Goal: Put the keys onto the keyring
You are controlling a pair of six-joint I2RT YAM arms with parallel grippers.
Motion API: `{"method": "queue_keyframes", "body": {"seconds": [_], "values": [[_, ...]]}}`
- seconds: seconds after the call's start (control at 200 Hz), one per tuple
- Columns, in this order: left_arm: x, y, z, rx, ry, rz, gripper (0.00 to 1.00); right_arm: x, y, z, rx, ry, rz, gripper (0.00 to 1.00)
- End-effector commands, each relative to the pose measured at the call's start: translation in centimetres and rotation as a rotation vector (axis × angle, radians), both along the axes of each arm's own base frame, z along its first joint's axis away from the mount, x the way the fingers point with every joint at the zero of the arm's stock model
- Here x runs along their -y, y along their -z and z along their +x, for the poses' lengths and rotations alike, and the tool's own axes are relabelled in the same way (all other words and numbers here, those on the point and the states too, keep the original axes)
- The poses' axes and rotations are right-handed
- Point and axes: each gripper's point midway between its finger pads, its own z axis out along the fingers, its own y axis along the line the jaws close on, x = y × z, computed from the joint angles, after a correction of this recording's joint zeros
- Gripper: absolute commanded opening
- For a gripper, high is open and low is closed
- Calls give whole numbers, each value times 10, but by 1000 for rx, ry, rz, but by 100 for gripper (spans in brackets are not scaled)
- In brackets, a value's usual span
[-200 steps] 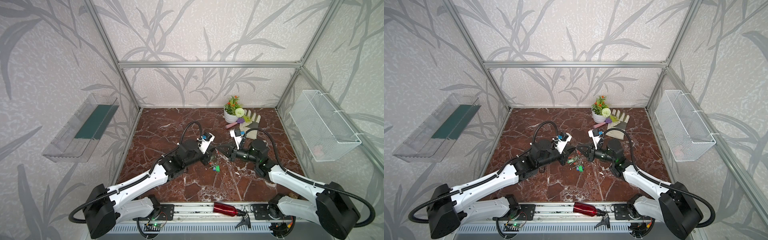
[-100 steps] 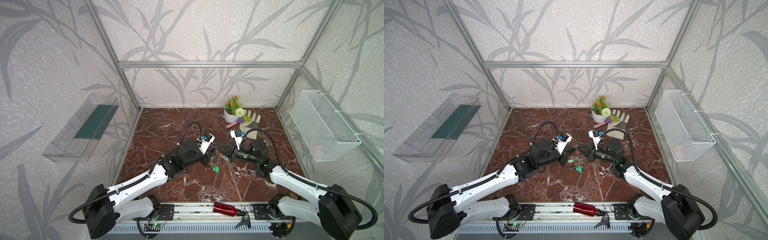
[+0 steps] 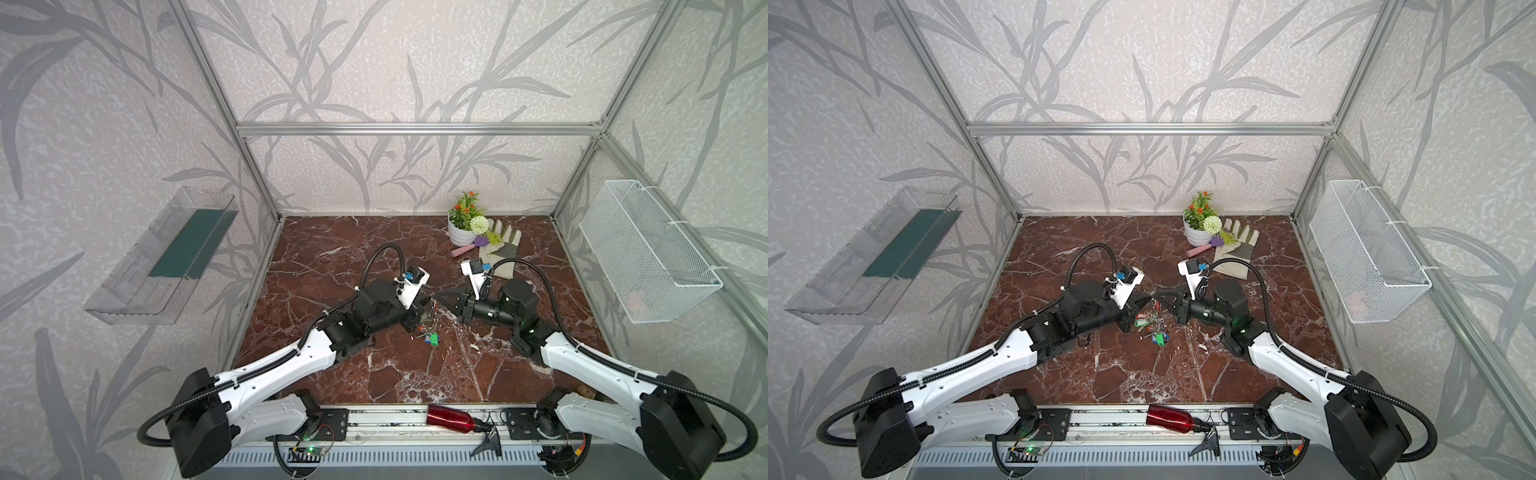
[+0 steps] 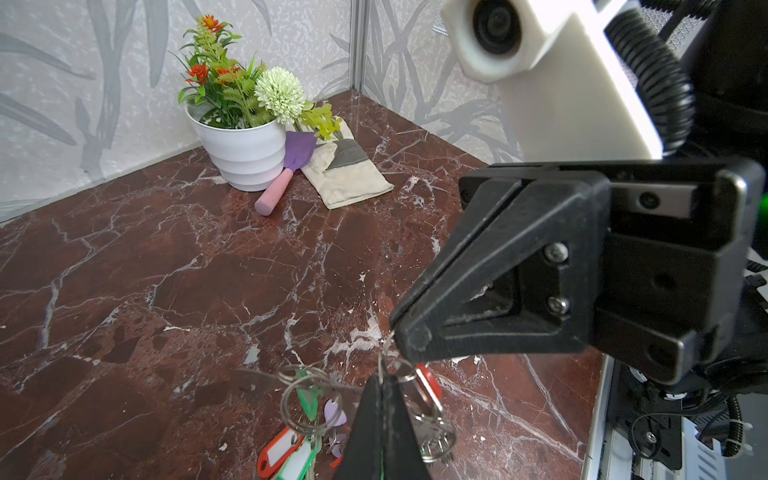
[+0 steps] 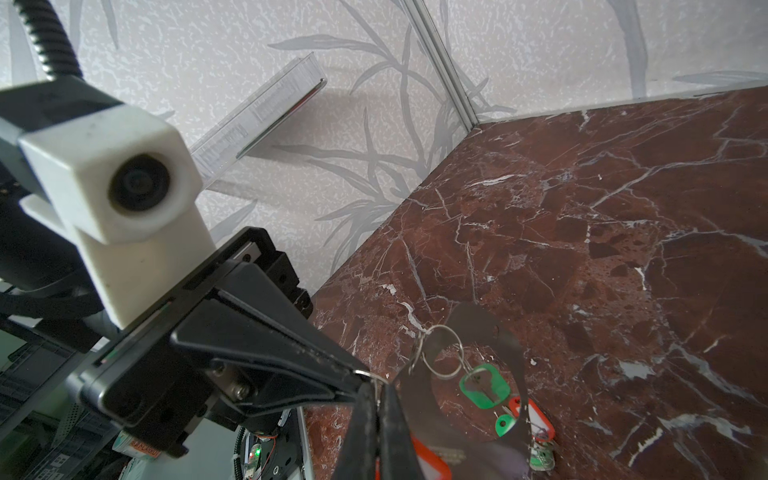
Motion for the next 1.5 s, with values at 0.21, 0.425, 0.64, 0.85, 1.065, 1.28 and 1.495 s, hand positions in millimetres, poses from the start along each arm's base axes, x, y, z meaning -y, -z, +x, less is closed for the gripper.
{"method": "queue_keyframes", "body": {"seconds": [0.21,0.425,0.64,0.85,1.065,1.28,1.495], "values": [[0,-34,1,130,-3,-114,0,6,8,16,-55,84,-12,0],[4,-25,3,108,3,-101,0,6,-5,11,-19,51,19,0],[2,-21,3,85,-5,-60,0,5,-22,-4,51,-26,28,0],[5,-17,2,39,11,-46,0,3,-26,-14,78,-79,19,0],[8,-19,1,31,20,-60,0,-1,-22,-13,69,-95,18,0],[9,-19,-2,25,36,-57,0,-3,-16,-14,71,-96,-17,0],[9,-19,-3,25,47,-45,0,-5,-13,-9,70,-79,-36,0]]}}
